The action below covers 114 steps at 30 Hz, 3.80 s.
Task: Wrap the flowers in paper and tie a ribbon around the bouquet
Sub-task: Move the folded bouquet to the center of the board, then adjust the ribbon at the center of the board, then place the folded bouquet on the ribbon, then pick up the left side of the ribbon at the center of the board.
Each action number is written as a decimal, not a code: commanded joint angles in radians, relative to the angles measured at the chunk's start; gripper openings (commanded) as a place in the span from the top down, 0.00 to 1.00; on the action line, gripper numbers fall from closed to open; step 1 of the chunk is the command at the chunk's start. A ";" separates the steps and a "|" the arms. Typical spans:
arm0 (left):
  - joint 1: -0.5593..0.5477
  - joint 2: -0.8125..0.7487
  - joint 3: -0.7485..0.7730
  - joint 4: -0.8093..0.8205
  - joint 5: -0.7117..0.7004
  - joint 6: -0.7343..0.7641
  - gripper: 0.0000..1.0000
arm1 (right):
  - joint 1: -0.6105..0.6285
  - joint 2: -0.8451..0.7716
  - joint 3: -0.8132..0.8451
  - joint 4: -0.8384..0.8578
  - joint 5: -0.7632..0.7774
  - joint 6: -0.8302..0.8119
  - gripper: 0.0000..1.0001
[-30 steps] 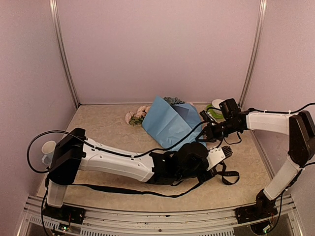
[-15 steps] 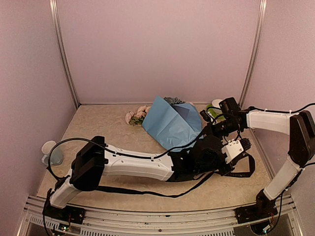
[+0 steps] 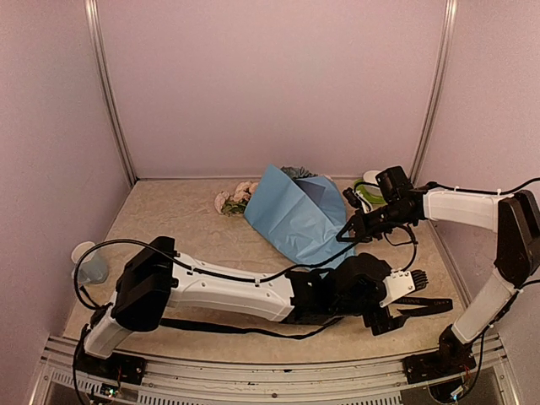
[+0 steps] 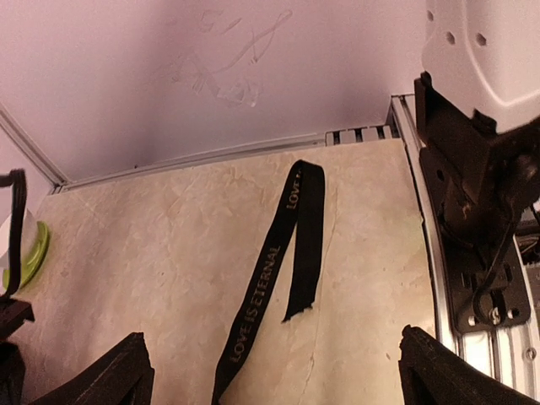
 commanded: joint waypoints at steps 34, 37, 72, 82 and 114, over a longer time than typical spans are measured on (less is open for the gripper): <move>0.261 -0.295 -0.856 -0.249 -0.196 -0.490 0.64 | 0.081 -0.064 -0.167 0.157 -0.020 0.088 1.00; 0.308 -0.267 -0.830 -0.266 -0.205 -0.524 0.64 | 0.101 -0.063 -0.201 0.190 -0.030 0.116 1.00; 0.413 -0.758 -0.953 -0.148 -0.005 -0.615 0.23 | 0.214 -0.106 -0.456 0.435 -0.020 0.311 1.00; 0.401 -0.863 -0.923 -0.797 -0.422 -1.225 0.26 | 0.214 -0.086 -0.462 0.434 -0.008 0.279 1.00; 0.658 -1.347 -1.522 -0.886 -0.331 -2.144 0.03 | 0.214 -0.056 -0.459 0.479 -0.059 0.269 1.00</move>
